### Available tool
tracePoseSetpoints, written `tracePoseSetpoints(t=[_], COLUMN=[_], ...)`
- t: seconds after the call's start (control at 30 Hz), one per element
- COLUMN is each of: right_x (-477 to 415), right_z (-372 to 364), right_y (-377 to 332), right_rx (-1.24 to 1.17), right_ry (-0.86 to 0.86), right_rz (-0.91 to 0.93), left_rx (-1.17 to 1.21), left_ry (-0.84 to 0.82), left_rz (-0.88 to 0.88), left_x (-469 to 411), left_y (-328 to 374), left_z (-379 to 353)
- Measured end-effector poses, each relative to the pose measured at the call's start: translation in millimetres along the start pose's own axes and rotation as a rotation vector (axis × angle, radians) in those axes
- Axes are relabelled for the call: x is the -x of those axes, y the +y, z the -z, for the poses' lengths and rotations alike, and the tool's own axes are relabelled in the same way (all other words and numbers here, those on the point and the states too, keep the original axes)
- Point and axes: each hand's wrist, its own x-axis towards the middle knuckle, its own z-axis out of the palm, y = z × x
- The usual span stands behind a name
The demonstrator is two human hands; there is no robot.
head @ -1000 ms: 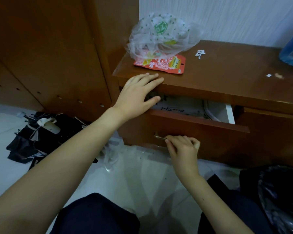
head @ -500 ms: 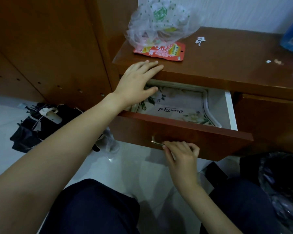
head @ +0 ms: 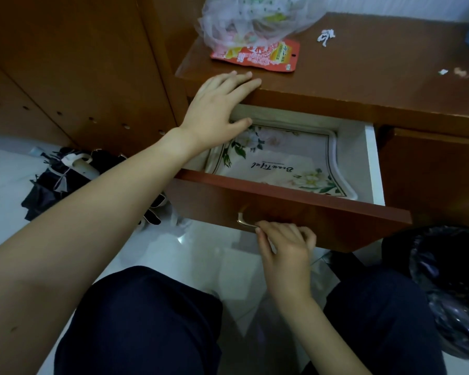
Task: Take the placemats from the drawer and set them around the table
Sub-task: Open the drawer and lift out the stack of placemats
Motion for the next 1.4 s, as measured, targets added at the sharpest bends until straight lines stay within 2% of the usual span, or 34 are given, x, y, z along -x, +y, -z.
tracePoseSetpoints(t=[0.1, 0.2, 0.57, 0.8, 0.9, 1.07, 1.27, 1.4], right_x=[3.2, 4.3, 14.9, 14.1, 4.4, -49.7, -130.1, -147.5], right_z=[1.2, 2.1, 8.8, 14.0, 37.0, 108.2, 119.2, 105.2], right_y=[1.3, 3.6, -5.6, -6.9, -14.3, -32.6, 0.3, 13.1], right_rx=[0.098, 0.089, 0.035, 0.081, 0.019, -0.056, 0.059, 0.069], right_ry=[0.009, 0.004, -0.010, -0.037, -0.014, 0.137, 0.061, -0.031], right_rz=[0.086, 0.120, 0.061, 0.105, 0.171, 0.320, 0.171, 0.132], left_rx=[0.006, 0.010, 0.010, 0.024, 0.035, 0.096, 0.146, 0.199], left_ry=[0.010, 0.003, -0.008, 0.002, -0.009, -0.039, 0.098, 0.112], left_rz=[0.003, 0.006, 0.005, -0.003, 0.002, 0.000, -0.012, -0.011], left_x=[-0.1, -0.2, 0.1, 2.5, 3.5, 3.8, 13.8, 23.3], left_y=[-0.1, 0.7, -0.1, 1.7, 2.3, 3.2, 11.7, 20.5], left_z=[-1.3, -0.2, 0.5, 2.0, 2.2, 7.5, 17.2, 17.3])
